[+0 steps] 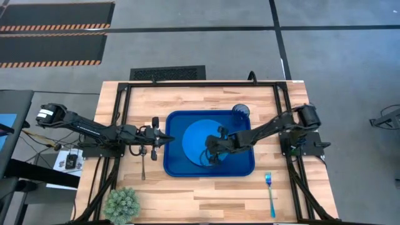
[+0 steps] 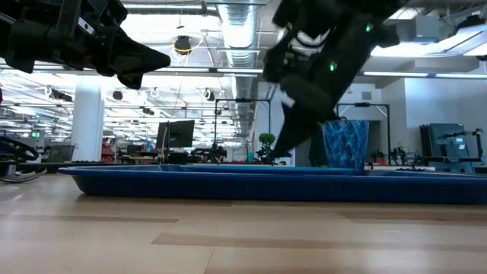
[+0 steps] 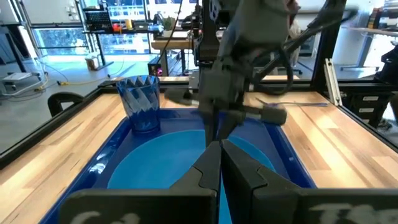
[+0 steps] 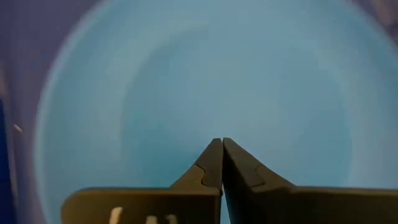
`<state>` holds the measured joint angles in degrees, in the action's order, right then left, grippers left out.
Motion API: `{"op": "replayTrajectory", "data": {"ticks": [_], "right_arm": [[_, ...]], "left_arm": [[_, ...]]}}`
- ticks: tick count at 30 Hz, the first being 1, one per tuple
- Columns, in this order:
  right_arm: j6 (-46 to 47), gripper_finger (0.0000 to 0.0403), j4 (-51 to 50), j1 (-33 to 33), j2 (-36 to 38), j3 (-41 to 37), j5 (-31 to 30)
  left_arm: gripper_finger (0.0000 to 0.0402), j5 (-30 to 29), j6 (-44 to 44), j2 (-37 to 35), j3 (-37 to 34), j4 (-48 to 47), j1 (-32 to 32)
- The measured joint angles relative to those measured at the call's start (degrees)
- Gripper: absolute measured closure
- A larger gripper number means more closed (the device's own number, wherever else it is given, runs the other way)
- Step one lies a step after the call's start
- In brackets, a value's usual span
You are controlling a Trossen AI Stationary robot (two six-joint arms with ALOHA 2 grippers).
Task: Pick and place plate/cup/fork/spoon on tray
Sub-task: Adjust the blue plate on the dark blue tray
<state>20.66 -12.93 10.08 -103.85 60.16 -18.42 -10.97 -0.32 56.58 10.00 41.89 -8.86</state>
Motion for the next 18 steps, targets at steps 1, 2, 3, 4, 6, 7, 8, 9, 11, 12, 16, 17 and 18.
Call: {"op": "replayTrajectory", "data": {"ticks": [1, 2, 3, 4, 6, 7, 8, 9, 11, 12, 16, 17, 18], "right_arm": [[0.1, 0.0380, -0.6, -0.2, -0.7, 0.2, 0.7], [0.4, 0.0381, -1.2, -0.3, -1.5, 0.4, 1.3], [0.5, 0.0383, -1.9, -0.5, -2.0, 0.6, 1.8], [0.6, 0.0386, -3.1, -0.4, -2.3, 0.8, 2.0], [1.1, 0.0391, -4.3, -0.4, -2.7, 1.2, 2.0], [1.6, 0.0392, -5.1, -0.3, -2.8, 1.2, 2.1], [1.9, 0.0393, -6.0, -0.2, -2.8, 1.2, 2.0], [2.3, 0.0392, -6.6, -0.2, -2.8, 1.2, 1.9], [2.9, 0.0389, -7.5, 0.1, -2.7, 1.3, 1.8], [3.1, 0.0387, -7.8, 0.1, -2.7, 1.3, 1.8], [3.4, 0.0383, -8.6, 0.4, -2.7, 1.3, 1.7], [3.4, 0.0384, -8.8, 0.4, -2.7, 1.3, 1.7], [3.5, 0.0385, -8.8, 0.4, -2.7, 1.3, 1.7]], "left_arm": [[0.0401, -0.2, 0.1, 0.0, 0.0, -0.3, 0.0], [0.0401, -0.3, 0.1, 0.0, 0.0, -0.6, 0.0], [0.0401, -0.3, 0.1, 0.0, 0.0, -0.6, 0.0], [0.0401, -0.4, 0.1, 0.0, 0.0, -0.6, 0.0], [0.0401, -0.4, 0.1, 0.0, 0.0, -0.6, 0.0], [0.0401, -0.4, 0.1, 0.0, 0.0, -0.6, 0.0], [0.0401, -0.4, 0.1, 0.0, 0.0, -0.6, 0.0], [0.0401, -0.4, 0.1, 0.0, 0.0, -0.6, 0.0], [0.0401, -0.4, 0.1, 0.0, 0.0, -0.5, 0.0], [0.0401, -0.4, 0.1, 0.0, 0.0, -0.5, 0.0], [0.0401, -0.4, 0.1, 0.0, 0.0, -0.5, 0.0], [0.0401, -0.4, 0.1, 0.0, 0.0, -0.5, 0.0], [0.0401, -0.4, 0.1, 0.0, 0.0, -0.5, 0.0]]}}
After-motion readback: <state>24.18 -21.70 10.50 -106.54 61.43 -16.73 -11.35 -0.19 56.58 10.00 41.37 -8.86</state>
